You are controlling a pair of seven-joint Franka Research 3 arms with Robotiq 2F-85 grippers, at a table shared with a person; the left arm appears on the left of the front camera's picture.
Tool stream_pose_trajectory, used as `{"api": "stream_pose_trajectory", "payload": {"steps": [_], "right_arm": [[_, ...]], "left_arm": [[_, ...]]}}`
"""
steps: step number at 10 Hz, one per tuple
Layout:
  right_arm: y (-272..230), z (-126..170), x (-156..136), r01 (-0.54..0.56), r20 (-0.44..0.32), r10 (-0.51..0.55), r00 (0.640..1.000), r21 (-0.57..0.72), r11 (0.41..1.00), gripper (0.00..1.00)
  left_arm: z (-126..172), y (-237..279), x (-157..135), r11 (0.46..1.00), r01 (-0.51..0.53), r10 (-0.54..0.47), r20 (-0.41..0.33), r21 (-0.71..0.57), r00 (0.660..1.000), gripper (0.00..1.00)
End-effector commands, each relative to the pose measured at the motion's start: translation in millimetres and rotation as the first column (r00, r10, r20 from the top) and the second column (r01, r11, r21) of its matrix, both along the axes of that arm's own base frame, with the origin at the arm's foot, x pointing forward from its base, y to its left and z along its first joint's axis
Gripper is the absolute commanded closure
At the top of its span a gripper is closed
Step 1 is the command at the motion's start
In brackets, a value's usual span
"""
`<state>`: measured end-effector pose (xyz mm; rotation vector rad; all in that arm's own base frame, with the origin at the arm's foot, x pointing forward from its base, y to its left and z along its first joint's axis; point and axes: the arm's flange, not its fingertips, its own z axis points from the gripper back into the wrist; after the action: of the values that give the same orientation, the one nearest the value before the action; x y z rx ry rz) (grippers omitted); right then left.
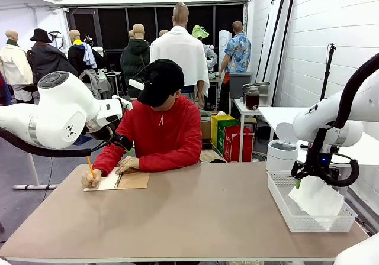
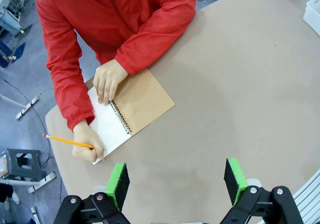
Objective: Sort the paper based on its condition.
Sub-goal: If a person hands you a paper, place it in the Organizing basket , and if it's crumpled, put it in the Trash can.
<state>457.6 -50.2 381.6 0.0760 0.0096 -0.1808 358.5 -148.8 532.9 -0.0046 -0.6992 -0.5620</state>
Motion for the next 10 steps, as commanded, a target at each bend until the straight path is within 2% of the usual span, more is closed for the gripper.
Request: {"api": "stream_pose_trajectory", "payload": {"steps": [1,3,4,10], "right_arm": [[6.3,2.6,-7.7,0.032,-0.012,-0.033,0.999,-0.062,0.998,0.00],[6.0,-0.3,-4.7,0.072,0.023,-0.070,0.997,-0.075,0.995,0.00],[3.4,3.3,-1.0,0.019,-0.001,-0.019,1.000,-0.033,0.999,0.00],[3.4,3.3,-1.0,0.019,-0.001,-0.019,1.000,-0.033,0.999,0.00]], "left_arm": [[-0.8,0.2,-0.3,1.000,0.003,-0.003,-0.002,0.002,1.000,0.00],[-0.8,0.2,-0.3,1.000,0.003,-0.003,-0.002,0.002,1.000,0.00],[-0.8,0.2,-0.3,1.000,0.003,-0.003,-0.002,0.002,1.000,0.00],[-0.8,0.2,-0.3,1.000,0.003,-0.003,-0.002,0.002,1.000,0.00]]}}
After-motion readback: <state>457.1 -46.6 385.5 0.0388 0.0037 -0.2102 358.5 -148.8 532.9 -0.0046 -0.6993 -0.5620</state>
